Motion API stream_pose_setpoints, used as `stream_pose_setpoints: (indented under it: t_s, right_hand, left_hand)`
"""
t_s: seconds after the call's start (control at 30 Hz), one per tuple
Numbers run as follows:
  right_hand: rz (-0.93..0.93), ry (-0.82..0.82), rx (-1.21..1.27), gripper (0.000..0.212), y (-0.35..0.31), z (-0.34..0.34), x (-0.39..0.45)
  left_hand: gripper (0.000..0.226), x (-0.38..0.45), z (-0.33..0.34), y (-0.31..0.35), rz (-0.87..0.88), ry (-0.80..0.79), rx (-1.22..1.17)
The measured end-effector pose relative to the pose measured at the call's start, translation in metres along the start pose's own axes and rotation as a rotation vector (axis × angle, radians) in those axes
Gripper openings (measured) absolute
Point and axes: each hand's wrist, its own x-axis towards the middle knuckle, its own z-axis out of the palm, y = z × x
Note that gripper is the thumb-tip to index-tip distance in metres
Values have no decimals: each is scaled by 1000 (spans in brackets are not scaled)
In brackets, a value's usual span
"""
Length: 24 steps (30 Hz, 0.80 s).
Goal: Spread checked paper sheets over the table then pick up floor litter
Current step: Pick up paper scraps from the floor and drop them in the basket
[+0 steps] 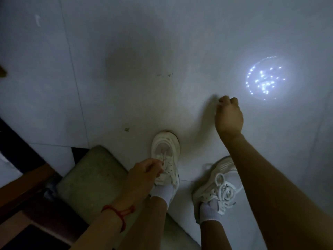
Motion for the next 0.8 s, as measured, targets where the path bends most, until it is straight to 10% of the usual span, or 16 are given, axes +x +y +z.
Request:
stream_pose_setpoints:
  t_s: [0.8]
  right_hand:
    - [229,426,955,7,-34,-480,-225]
  left_hand:
    - [15,-312,-94,295,545,20,-29]
